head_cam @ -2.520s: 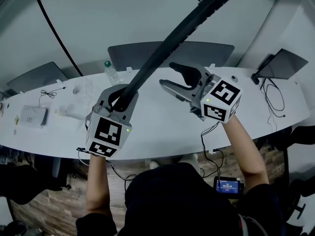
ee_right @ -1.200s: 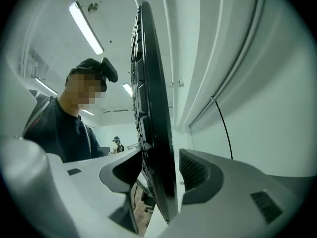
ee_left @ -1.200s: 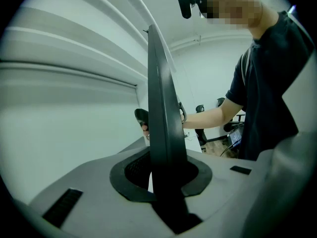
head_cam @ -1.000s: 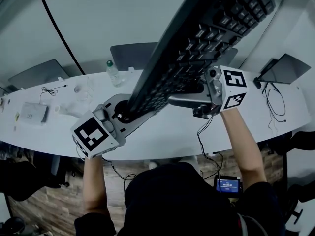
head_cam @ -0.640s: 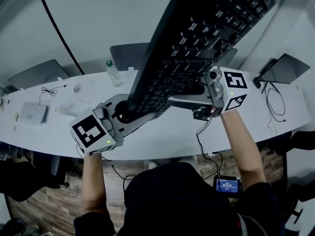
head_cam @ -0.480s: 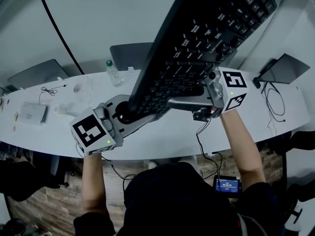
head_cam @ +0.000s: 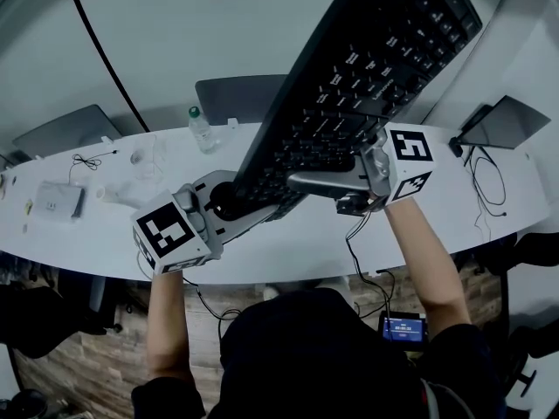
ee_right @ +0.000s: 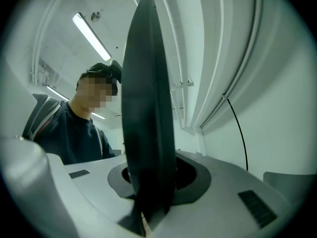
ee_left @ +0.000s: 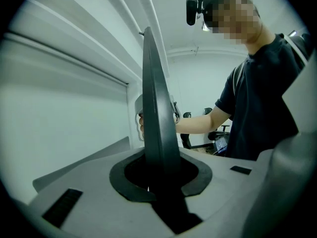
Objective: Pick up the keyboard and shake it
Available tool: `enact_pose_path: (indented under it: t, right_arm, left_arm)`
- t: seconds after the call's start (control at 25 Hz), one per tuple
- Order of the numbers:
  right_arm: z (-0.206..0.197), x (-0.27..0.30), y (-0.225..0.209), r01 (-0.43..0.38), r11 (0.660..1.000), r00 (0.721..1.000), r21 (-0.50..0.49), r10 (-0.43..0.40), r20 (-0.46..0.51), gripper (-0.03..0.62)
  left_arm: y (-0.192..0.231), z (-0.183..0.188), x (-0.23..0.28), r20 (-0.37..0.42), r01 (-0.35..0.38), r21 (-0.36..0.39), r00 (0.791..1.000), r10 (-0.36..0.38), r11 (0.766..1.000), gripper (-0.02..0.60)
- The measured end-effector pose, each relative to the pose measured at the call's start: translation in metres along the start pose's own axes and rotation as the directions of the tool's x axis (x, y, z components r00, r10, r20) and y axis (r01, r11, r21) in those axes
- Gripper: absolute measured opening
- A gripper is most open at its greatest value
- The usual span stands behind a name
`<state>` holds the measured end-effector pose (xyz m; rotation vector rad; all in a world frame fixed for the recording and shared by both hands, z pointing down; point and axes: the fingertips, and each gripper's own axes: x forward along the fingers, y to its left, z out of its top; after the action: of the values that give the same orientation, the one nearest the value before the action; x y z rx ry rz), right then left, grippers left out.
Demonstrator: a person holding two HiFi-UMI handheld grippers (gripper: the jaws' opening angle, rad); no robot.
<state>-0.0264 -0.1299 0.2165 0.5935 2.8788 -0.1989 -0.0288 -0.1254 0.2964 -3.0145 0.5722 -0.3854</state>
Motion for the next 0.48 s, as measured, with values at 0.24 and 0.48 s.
enact_pose_path:
  t: [0.24,0.48]
  right_arm:
    - [-0.0041,-0.0015,0.0006,0.028,1.000,1.000,-0.009,-0.028,-0.014,0.092]
    - [-0.0055,-0.0045,0.0017,0.047,0.999,0.999,-0.002,-0.047,-0.023,0.091]
  left_arm:
    - [-0.0037,-0.0023,0.0031,0.022,0.019,-0.012,1.000,-0.019,1.000,0.097]
    - [-0.0081,-0.0027,0.0072,0.039,0.026,0.004,0.999,-0.026,1.000,0.107]
